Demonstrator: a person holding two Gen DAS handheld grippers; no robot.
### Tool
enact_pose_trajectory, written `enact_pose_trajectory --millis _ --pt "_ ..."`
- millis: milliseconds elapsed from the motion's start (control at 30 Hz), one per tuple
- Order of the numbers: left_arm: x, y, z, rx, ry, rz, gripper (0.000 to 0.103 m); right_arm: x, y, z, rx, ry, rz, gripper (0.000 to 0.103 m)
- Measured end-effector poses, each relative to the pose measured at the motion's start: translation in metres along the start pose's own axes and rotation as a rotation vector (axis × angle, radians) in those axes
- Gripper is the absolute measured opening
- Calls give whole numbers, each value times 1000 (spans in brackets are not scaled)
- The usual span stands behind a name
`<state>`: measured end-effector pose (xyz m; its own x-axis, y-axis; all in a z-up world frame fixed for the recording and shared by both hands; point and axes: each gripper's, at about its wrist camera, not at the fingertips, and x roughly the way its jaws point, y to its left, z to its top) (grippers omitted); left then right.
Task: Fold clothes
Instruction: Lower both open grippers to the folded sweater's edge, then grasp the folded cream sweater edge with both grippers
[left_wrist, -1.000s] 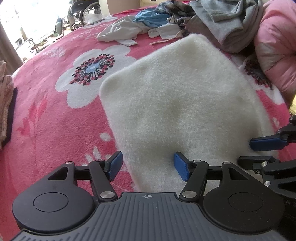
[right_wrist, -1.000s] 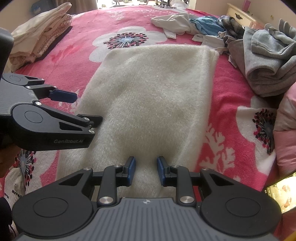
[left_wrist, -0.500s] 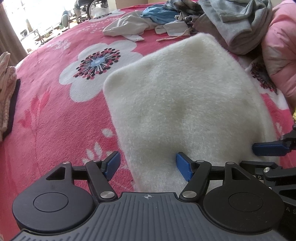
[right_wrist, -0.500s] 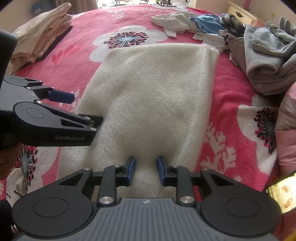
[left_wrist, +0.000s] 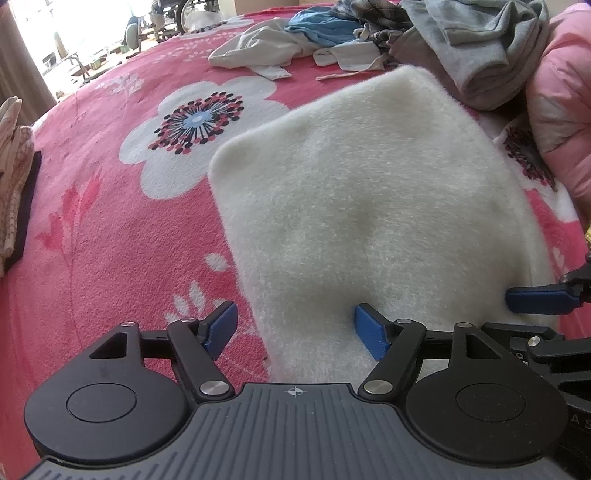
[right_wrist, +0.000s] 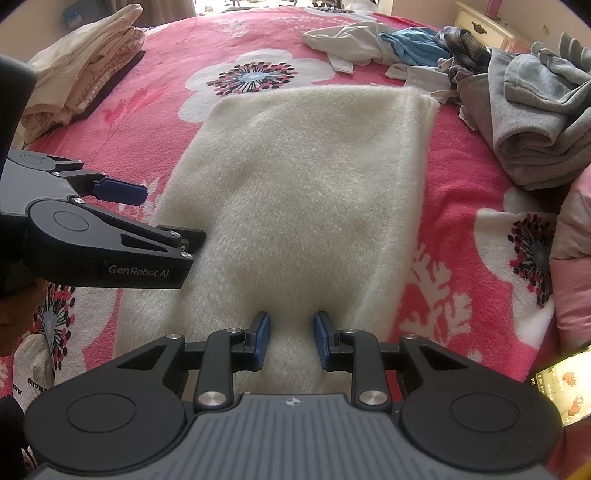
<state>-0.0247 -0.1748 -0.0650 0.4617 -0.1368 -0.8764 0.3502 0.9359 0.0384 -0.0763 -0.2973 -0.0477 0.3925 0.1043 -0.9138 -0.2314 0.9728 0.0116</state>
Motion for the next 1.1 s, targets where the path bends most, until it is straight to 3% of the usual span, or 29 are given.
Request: enact_pose_trajectory --millis 667,767,867,900,933,1000,1100 --pt "0 3 0 -10 -8 -15 74 0 -1 -2 7 -8 7 29" --pt "-2 21 -5 -48 -66 -99 74 -5 -6 0 19 -12 28 30" --pt "-5 51 -13 -134 -141 -169 74 -21 -16 1 56 -89 67 51" --pt "-3 62 -15 -163 -149 -197 74 -27 -21 1 63 -130 68 52" --pt "3 72 -17 -194 -142 -231 74 -32 -27 2 73 -173 70 54" --pt "15 89 -19 -261 -112 -304 74 -32 -41 5 122 -215 86 66" --pt "35 104 -18 -351 -82 -446 74 -21 -61 9 199 -238 112 68"
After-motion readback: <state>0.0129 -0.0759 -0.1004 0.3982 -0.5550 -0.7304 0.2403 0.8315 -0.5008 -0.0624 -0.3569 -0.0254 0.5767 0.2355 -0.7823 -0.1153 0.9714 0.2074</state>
